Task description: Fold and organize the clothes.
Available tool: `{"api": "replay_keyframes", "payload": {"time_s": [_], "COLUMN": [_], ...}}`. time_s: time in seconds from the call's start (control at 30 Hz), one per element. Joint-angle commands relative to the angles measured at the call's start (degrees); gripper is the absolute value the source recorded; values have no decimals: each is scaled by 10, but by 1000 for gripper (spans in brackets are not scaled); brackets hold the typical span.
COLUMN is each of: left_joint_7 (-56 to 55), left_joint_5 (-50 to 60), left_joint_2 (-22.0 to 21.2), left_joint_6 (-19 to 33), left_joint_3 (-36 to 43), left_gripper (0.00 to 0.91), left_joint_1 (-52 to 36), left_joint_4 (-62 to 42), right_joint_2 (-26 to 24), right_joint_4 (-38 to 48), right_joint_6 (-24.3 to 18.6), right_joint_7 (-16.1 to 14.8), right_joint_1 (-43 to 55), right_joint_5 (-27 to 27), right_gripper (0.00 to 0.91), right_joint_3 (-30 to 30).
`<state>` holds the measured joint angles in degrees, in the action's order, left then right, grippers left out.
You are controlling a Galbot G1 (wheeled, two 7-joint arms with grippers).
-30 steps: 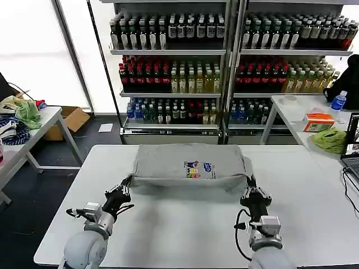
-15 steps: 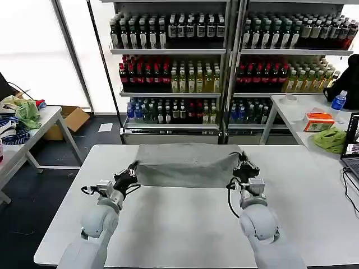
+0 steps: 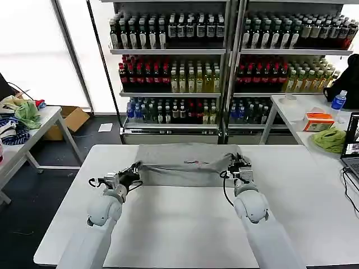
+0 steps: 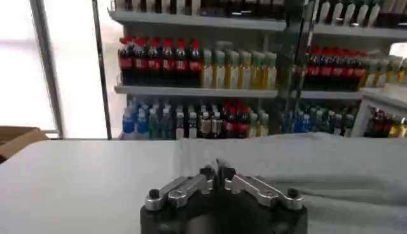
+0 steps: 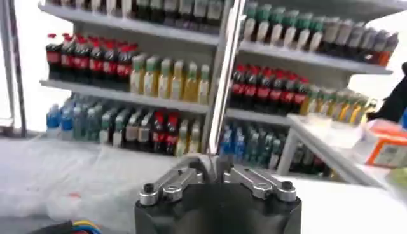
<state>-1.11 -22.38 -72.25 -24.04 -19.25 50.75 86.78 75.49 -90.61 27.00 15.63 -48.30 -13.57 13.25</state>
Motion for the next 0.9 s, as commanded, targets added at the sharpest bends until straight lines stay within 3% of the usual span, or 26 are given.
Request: {"api": "replay_keyframes", "payload": {"time_s": [0.03, 0.13, 0.23, 0.3, 0.43, 0.53, 0.7, 0.9], "left_joint_7": [1, -5, -13, -15, -18, -16, -9, -15], "left_joint_5": [-1, -4, -5, -3, -3, -9, -8, -6], "left_joint_2": [1, 5, 6, 8, 13, 26, 59, 64], "left_joint_6": [-25, -45, -63, -70, -79, -78, -75, -74], "left_joint_3": [4, 3, 0, -1, -7, -12, -16, -21], "left_gripper": [907, 907, 907, 907, 907, 907, 907, 907], "left_joint_1": [-11, -7, 0, 6, 26, 53, 86, 85], "left_joint_4": [-10, 6, 24, 36, 66, 105, 130, 125], "right_joint_2": [-2, 12, 36, 39, 27, 9, -18, -27], "right_joint_4": [9, 3, 5, 1, -31, -70, -106, -120], "right_joint_6": [10, 24, 37, 42, 51, 53, 59, 61], "right_joint_7": [-26, 15, 109, 137, 141, 126, 121, 118], "right_joint_1": [-1, 5, 22, 27, 12, -20, -78, -124], "right_joint_5": [7, -24, -83, -95, -76, -42, -40, -45], "right_gripper": [907, 907, 907, 907, 907, 907, 907, 907], "right_joint_3": [-6, -7, -4, -2, -3, 3, 18, 37]}}
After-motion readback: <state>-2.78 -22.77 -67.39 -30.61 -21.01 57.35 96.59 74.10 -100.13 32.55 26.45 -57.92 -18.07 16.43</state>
